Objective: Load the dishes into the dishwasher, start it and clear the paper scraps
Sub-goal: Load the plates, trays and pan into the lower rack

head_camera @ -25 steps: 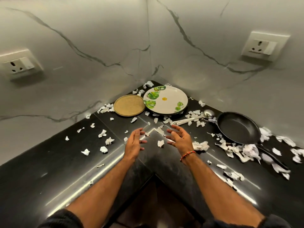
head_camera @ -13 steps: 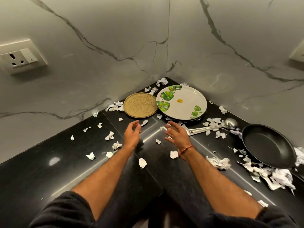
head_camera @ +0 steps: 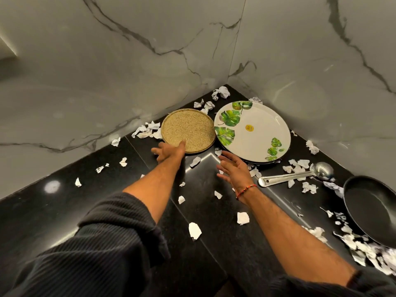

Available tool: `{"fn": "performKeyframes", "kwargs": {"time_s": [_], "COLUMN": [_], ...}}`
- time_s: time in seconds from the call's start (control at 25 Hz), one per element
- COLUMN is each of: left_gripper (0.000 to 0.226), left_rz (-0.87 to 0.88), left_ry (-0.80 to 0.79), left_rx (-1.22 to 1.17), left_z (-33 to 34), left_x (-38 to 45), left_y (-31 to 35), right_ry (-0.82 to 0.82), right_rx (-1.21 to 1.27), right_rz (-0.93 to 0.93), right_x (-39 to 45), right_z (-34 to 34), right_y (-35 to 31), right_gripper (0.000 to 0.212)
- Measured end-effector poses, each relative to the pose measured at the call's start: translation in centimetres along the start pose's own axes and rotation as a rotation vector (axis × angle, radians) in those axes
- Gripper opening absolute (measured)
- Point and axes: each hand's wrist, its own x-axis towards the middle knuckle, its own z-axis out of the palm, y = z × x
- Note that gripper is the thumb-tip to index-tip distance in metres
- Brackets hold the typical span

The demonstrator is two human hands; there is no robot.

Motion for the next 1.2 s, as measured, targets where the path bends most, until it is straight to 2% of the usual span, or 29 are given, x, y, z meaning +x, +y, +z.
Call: {"fn": "performKeyframes", "kwargs": {"time_s": [0.12,0.2,0.32,0.4,0.56,0.64,0.72,0.92,1.2], "left_gripper": [0.063,0.044,0.026,0.026,0.029,0.027,0.025,0.020,0.028], "left_rz": [0.008,0.040,0.047,0.061,0.182,0.231,0.313,0.569,0.682], "left_ry": [0.030,0.088,0.106,0.111,0.156,0.092,0.026,-0.134,-0.404], "left_rx": [0.110,0.031,-0.492,-0.677,-0.651,-0.626,-0.567,-0.373,-0.281], "left_z": [0.4,0.0,-2.1,-3.8,-6.6,-7.5,-7.8,-5.5,-0.1], "left_x": [-1.0,-1.5,-2.9,-4.7,-9.6,-12.1,-14.4,-18.8,-24.3], "left_y": [0.4,-0.7,-3.4,-5.3,-8.0,-8.2,-8.2,-8.3,-7.9], "right_ry": [0.021,0.005,-0.052,-0.074,-0.066,-0.060,-0.019,0.201,0.477], "right_rx": [0.018,0.016,-0.009,-0.022,-0.060,-0.037,0.053,0.026,0.110], "right_rz": [0.007,0.012,-0.011,-0.029,-0.073,-0.088,-0.116,-0.290,-0.351], "right_x": [0.5,0.4,-0.7,-1.6,-4.0,-5.1,-6.4,-10.3,-16.9], "right_z": [-0.1,0.1,-0.3,-1.1,-2.1,-2.8,-3.8,-9.1,-16.2], "right_y": [0.6,0.9,1.1,1.1,1.4,1.5,1.2,1.7,4.4], "right_gripper": [0.037,0.036,0.032,0.031,0.038,0.054,0.058,0.028,0.013]}}
